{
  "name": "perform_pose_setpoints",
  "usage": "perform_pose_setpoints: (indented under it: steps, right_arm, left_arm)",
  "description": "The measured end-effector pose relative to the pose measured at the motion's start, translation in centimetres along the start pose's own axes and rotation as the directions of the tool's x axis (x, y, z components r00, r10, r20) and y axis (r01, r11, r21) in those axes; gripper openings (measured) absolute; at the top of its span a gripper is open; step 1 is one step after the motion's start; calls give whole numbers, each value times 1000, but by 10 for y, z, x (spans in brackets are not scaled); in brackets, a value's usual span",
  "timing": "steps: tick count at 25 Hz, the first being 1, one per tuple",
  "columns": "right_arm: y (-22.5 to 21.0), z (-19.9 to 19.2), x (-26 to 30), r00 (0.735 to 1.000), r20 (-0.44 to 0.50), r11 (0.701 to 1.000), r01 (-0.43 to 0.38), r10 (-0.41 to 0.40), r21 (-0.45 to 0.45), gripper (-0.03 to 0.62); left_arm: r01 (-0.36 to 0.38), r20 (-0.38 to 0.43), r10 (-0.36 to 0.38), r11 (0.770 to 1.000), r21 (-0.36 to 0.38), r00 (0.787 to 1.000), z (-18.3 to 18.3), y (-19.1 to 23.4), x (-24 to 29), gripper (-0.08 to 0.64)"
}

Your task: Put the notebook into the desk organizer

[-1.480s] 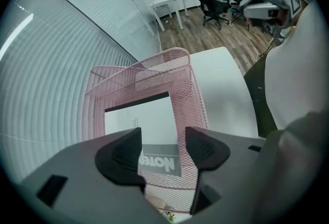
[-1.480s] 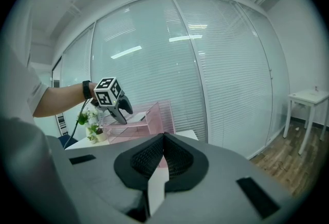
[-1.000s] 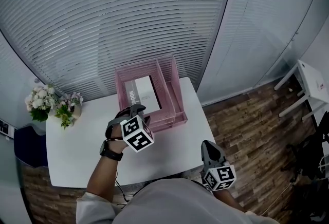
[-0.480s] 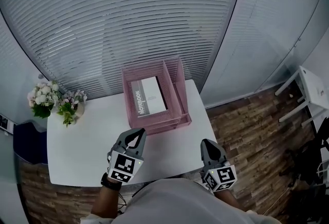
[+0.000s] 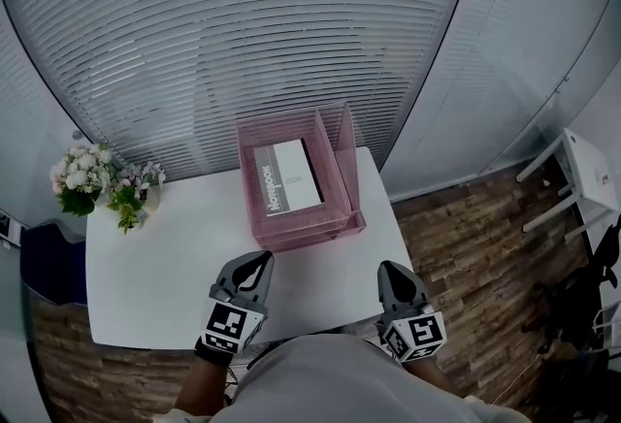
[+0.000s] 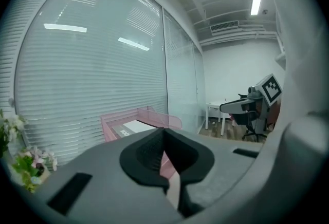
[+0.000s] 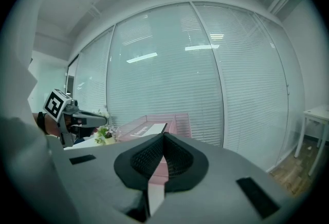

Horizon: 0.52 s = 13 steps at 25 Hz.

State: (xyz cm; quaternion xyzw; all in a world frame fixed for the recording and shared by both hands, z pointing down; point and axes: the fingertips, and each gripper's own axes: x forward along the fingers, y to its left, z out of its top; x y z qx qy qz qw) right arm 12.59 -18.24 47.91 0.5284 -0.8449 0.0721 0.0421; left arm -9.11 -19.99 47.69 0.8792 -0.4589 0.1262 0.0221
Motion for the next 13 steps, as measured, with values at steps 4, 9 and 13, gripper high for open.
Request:
perform_pose_setpoints:
  steps: [4, 9, 13]
  right_arm:
    - [2, 2, 0, 1000, 10, 1000, 6, -6, -2, 12]
    - [-1, 1, -4, 1000, 16, 1000, 22, -22, -7, 12]
    - [-1, 2, -7, 999, 19, 1000, 28, -28, -5, 12]
  left_arm:
    - [8, 5, -8, 1000, 8, 1000, 2, 1, 2, 9]
    - [22, -1, -22, 1000, 16, 1000, 1, -1, 3, 8]
    - [23, 5, -23, 1000, 19, 1000, 3, 0, 2, 8]
